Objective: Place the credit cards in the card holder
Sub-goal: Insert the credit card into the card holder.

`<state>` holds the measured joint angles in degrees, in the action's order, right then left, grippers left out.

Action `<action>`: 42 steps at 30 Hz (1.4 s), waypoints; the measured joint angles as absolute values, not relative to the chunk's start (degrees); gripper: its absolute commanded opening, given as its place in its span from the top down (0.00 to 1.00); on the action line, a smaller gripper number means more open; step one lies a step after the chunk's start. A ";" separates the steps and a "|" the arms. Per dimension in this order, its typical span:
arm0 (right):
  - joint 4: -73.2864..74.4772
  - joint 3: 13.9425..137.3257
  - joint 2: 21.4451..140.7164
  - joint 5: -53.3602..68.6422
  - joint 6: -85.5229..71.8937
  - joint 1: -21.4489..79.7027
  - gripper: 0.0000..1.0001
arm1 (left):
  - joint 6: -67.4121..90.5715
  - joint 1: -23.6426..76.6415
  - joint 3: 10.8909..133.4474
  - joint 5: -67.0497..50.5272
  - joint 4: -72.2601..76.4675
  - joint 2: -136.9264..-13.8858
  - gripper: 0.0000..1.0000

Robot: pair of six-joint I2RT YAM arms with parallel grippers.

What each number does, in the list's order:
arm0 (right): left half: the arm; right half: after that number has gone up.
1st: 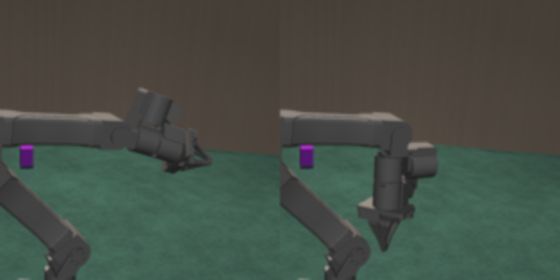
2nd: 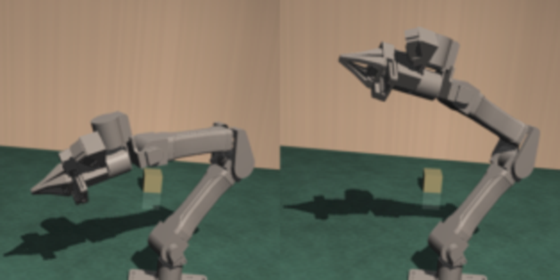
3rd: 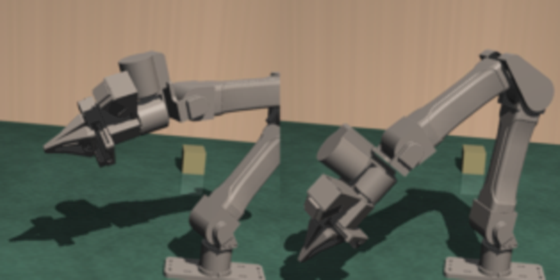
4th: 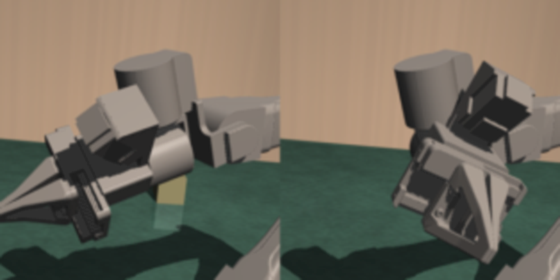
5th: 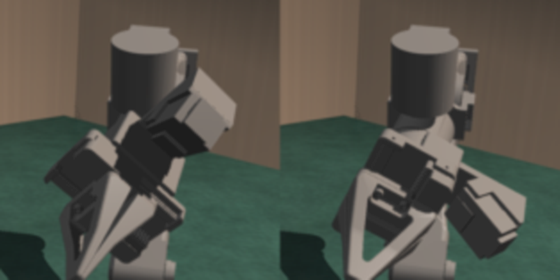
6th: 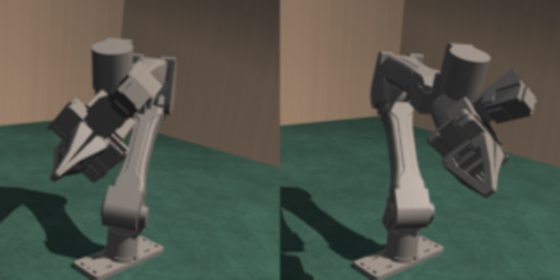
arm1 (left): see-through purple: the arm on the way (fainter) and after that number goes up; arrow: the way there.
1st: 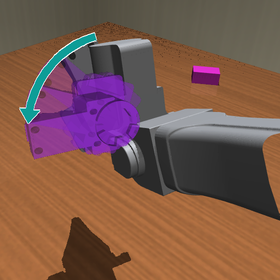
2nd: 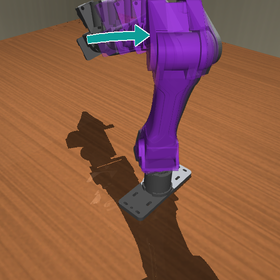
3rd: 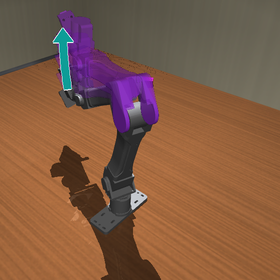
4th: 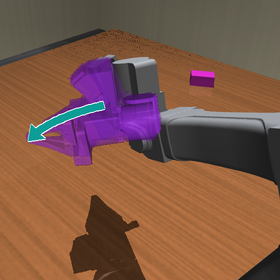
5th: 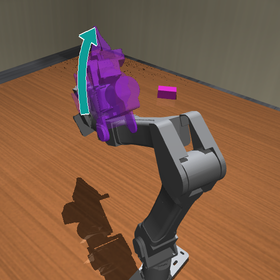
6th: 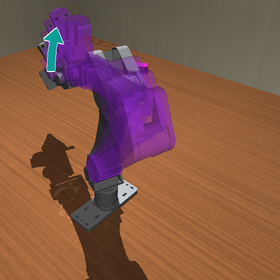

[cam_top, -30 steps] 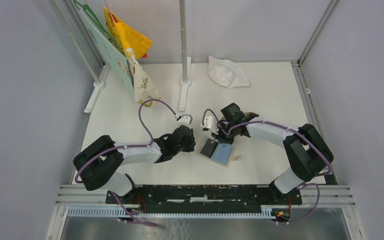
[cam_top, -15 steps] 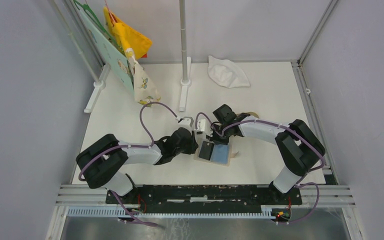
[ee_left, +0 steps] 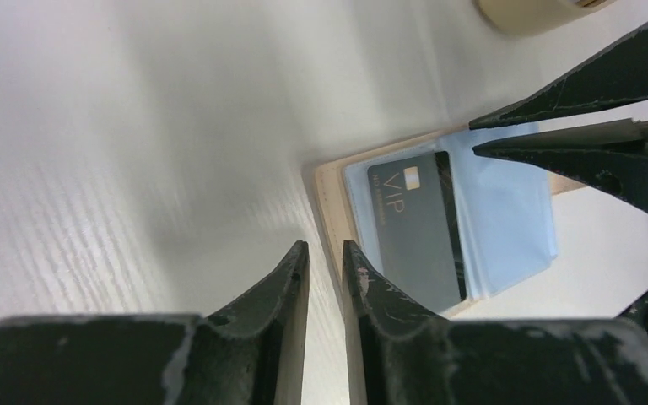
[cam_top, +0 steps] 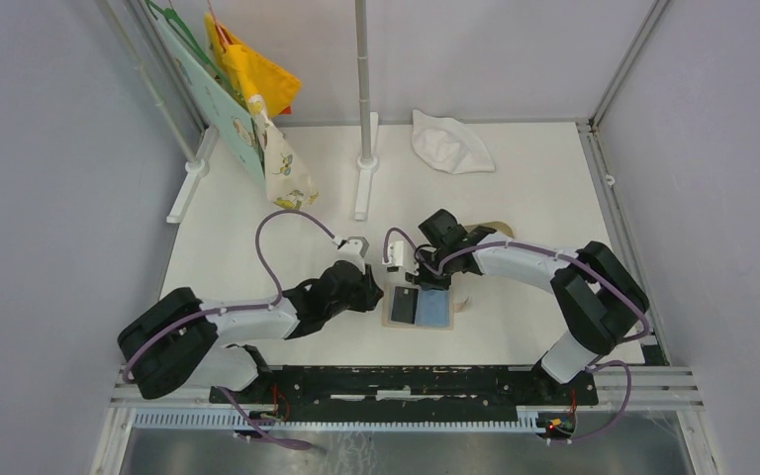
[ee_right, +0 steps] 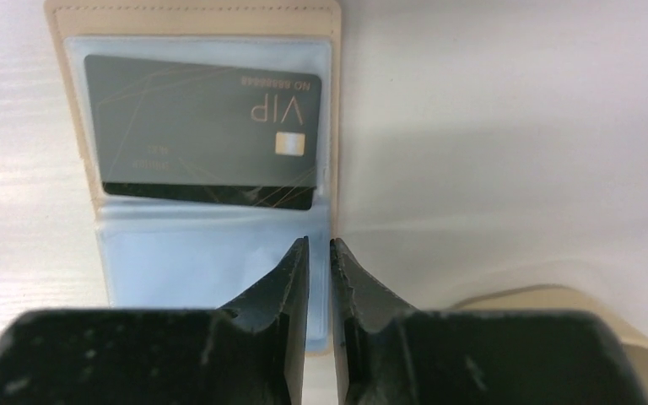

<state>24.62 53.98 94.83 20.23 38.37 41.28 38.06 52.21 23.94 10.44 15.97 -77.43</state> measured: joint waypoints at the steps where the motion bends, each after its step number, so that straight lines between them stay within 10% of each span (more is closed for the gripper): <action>1: 24.56 53.23 93.65 20.27 38.79 41.25 0.79 | 38.06 52.18 23.49 10.68 15.44 -75.64 0.72; 42: 24.43 53.54 95.98 23.07 39.99 46.44 0.78 | 39.11 52.25 20.75 7.51 22.50 -79.81 0.82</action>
<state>24.43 53.54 95.98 23.07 39.99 46.44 39.11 52.25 20.75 7.51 22.50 -79.81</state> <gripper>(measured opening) 0.212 0.169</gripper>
